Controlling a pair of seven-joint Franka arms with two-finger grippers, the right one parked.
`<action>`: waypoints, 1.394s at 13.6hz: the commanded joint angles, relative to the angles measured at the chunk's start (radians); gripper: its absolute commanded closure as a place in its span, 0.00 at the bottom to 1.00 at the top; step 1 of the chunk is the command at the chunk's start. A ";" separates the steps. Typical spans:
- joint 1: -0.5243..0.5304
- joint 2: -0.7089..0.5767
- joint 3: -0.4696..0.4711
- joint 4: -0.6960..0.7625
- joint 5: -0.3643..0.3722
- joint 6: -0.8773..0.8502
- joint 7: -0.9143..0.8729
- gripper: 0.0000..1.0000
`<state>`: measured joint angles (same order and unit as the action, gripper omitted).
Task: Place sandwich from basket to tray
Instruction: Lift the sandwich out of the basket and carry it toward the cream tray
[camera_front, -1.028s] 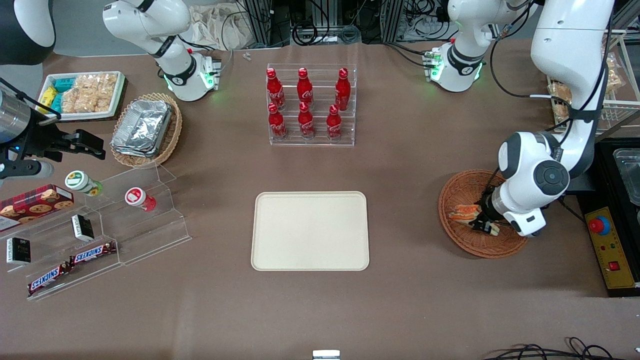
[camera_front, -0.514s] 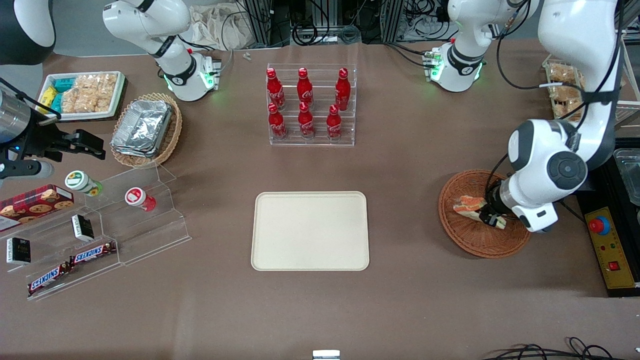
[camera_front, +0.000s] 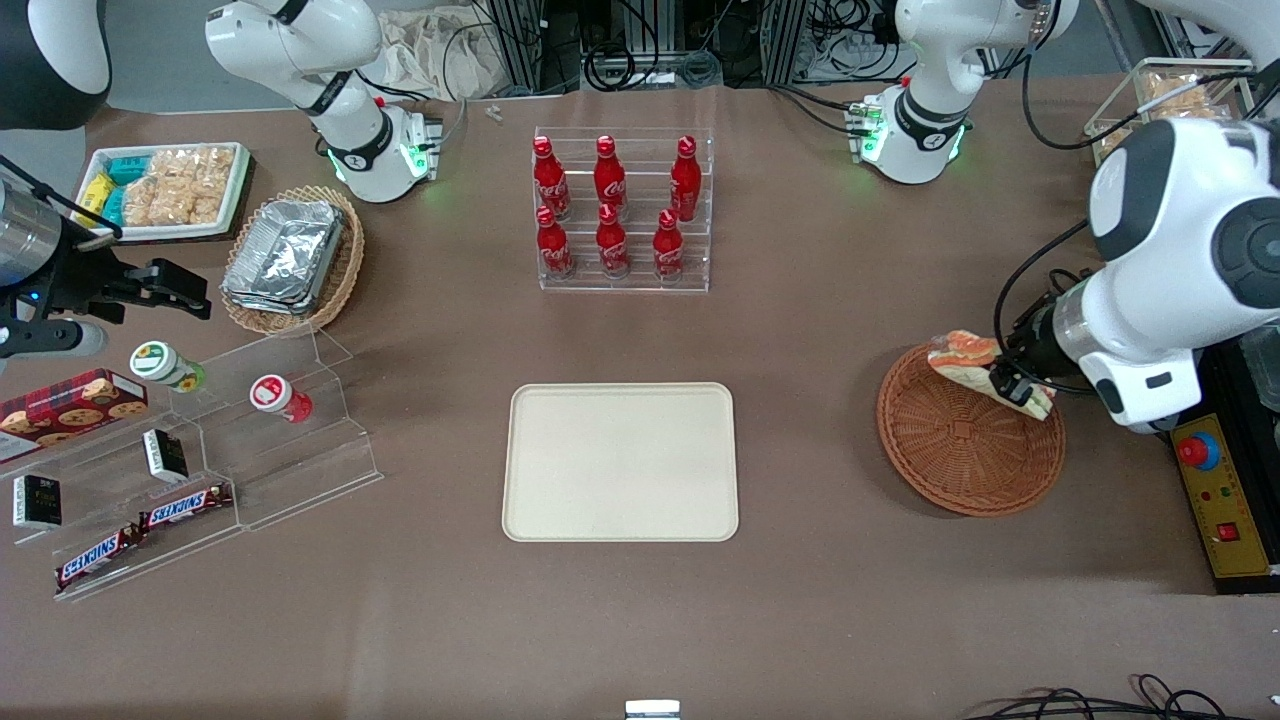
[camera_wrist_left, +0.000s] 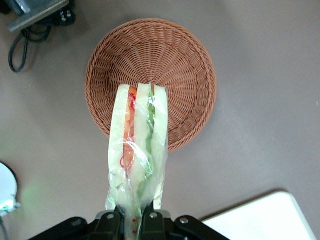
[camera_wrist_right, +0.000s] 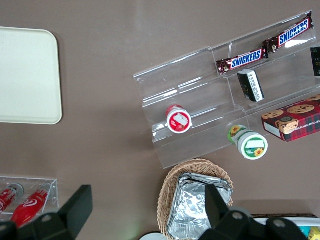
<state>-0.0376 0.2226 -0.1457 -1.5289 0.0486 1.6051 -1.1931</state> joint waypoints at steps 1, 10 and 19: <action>0.002 0.020 -0.020 0.053 -0.018 -0.040 0.143 1.00; -0.134 0.121 -0.101 0.047 -0.030 0.119 0.469 1.00; -0.321 0.377 -0.103 0.062 0.025 0.570 0.670 1.00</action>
<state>-0.3531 0.5572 -0.2532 -1.5082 0.0695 2.1301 -0.5993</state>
